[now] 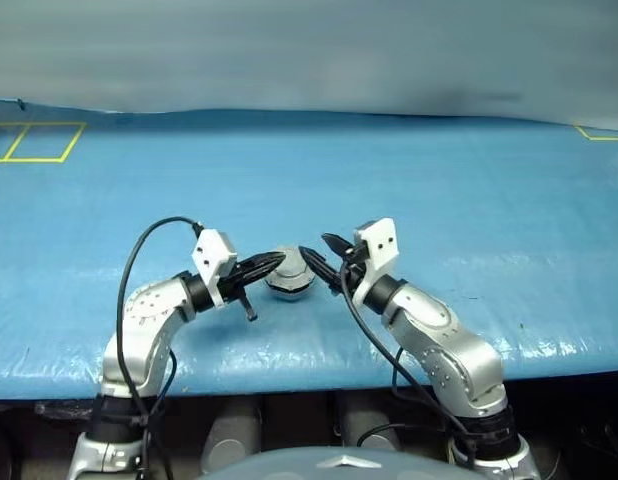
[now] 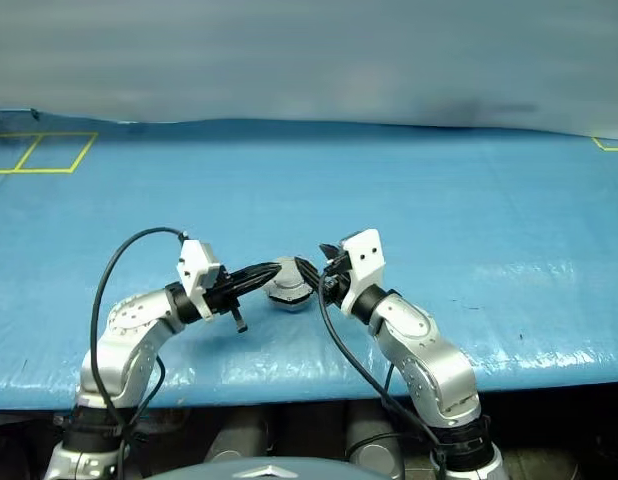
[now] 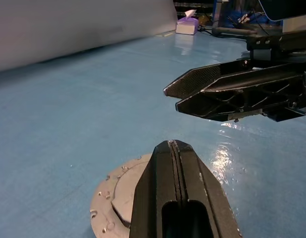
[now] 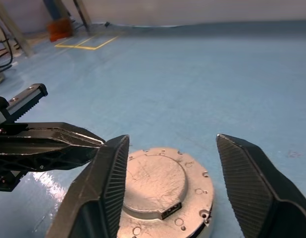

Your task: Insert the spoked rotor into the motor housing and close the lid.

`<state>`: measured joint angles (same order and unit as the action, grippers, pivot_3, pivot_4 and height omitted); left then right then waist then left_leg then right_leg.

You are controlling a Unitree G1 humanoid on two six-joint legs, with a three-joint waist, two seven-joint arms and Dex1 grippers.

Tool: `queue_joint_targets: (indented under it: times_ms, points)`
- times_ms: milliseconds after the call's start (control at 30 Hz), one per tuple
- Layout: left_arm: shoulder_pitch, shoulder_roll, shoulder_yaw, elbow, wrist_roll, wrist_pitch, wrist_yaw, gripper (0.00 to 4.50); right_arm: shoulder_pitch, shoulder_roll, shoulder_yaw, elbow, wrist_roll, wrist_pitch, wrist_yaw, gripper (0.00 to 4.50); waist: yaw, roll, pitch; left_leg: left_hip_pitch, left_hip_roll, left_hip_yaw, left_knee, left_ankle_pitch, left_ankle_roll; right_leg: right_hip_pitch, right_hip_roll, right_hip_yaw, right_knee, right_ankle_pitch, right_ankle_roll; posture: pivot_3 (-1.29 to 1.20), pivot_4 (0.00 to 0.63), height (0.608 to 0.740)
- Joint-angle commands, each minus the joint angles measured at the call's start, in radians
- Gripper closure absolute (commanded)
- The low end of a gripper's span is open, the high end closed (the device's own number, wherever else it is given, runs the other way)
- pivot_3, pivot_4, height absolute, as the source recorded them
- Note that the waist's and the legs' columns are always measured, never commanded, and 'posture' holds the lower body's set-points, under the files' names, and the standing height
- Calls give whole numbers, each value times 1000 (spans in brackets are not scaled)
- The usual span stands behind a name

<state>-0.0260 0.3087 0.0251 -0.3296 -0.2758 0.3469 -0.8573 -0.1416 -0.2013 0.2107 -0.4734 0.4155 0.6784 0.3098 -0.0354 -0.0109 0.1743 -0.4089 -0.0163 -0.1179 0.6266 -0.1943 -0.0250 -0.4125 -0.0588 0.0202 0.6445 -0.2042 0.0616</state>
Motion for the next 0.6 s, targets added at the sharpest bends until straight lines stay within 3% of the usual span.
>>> queue_joint_targets:
  times_ms: [33, 100, 367, 600]
  points:
    - [62, -14, 37, -82, -12, -47, 84, 4500, -53, -14, 34, 16, -2, 42, 36, 590, 1, 0, 0, 0, 0, 0, 0, 0, 0, 0, 0, 0, 0, 0, 0, 0, 150, 740]
    - [128, -34, 49, -91, 16, -99, 151, 4500, -109, -26, 59, 60, -10, 70, 63, 47, 0, 0, 0, 0, 0, 1, 1, 0, 0, 0, 0, 0, 0, 0, 0, 0, 150, 740]
    - [265, -65, -1, -48, 84, -223, 277, 4500, -236, -62, 119, 201, -62, 92, 134, 47, 1, 0, 0, -1, 0, 1, 0, 0, 0, 0, 0, 0, -1, 0, 0, 0, 150, 740]
    - [293, -80, -41, 28, 88, -336, 293, 4500, -252, -53, 151, 249, -117, 64, 160, 47, 0, 1, 0, -1, 0, 1, 0, 0, 0, -1, 0, 0, -1, 0, 0, 0, 150, 740]
